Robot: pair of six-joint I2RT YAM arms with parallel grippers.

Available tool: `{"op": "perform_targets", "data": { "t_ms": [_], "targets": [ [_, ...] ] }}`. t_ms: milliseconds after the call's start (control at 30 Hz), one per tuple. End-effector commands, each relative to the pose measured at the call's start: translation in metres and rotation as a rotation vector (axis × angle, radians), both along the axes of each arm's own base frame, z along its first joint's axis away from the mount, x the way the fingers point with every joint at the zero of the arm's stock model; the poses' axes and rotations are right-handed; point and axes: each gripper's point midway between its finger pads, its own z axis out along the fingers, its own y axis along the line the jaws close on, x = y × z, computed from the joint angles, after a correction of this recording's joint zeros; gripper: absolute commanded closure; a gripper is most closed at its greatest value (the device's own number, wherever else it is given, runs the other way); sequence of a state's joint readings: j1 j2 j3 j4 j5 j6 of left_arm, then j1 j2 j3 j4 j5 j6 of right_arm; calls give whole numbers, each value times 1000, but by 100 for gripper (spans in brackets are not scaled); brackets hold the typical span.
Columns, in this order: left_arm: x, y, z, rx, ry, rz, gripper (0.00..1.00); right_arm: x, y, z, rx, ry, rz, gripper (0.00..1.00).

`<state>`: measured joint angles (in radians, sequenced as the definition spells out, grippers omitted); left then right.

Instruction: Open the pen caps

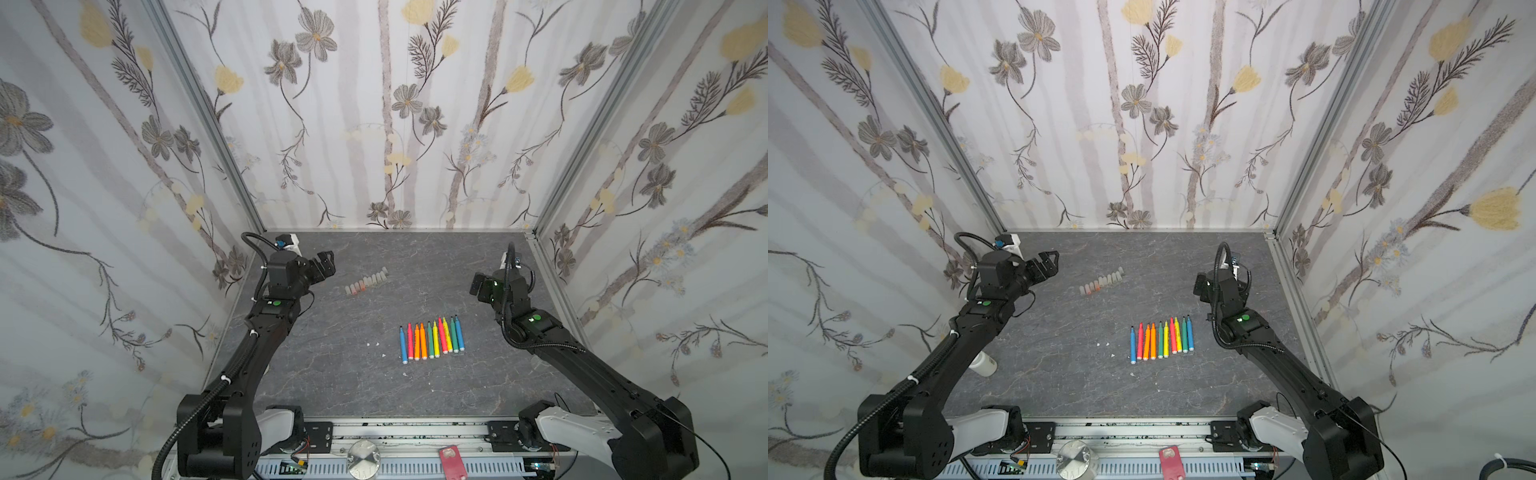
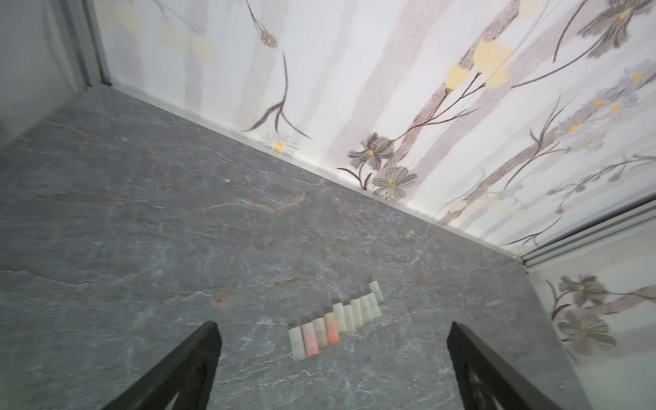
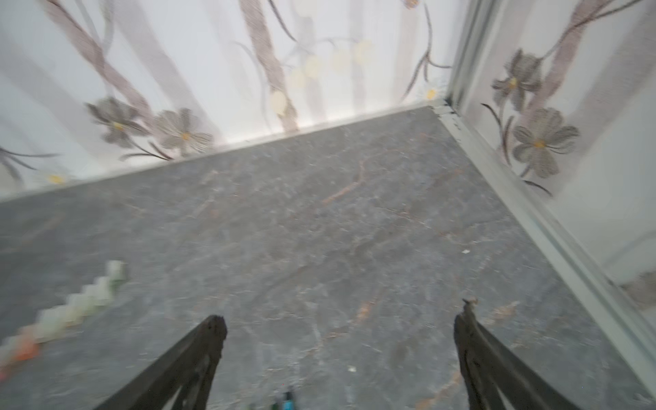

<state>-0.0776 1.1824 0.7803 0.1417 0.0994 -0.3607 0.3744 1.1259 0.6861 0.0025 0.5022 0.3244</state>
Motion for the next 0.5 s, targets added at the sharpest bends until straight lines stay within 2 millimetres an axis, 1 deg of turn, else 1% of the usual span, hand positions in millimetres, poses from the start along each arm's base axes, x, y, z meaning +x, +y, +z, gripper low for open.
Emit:
{"op": "perform_targets", "data": {
  "t_ms": [0,67,133,167,233,267,300,333,367,433,467],
  "targets": [
    [-2,35,-7,158,-100,137,0,12,-25,2,-103,-152,5,0],
    [-7,38,-24,204,-145,134,0,11,-47,-12,-89,-179,-60,0],
    [-20,49,-41,238,-195,187,0,8,-60,-21,-82,-227,-89,0],
    [-25,54,-44,242,-225,219,0,6,-64,-24,-78,-243,-96,0],
    [-40,60,-58,254,-274,247,0,1,-71,-33,-72,-276,-106,0],
    [-42,61,-62,262,-283,246,0,-1,-74,-38,-72,-280,-108,0],
    [-43,61,-66,266,-289,244,0,-2,-75,-42,-79,-284,-106,0],
    [-42,59,-78,276,-270,228,0,-3,-78,-43,-87,-303,-110,0],
    [-41,57,-81,277,-277,216,0,-3,-79,-45,-96,-295,-115,0],
    [-31,50,-84,306,-258,163,0,-3,-76,-35,-98,-348,-80,0],
    [-29,50,-82,321,-277,160,0,-5,-76,-31,-97,-382,-69,0]
  ]
}}
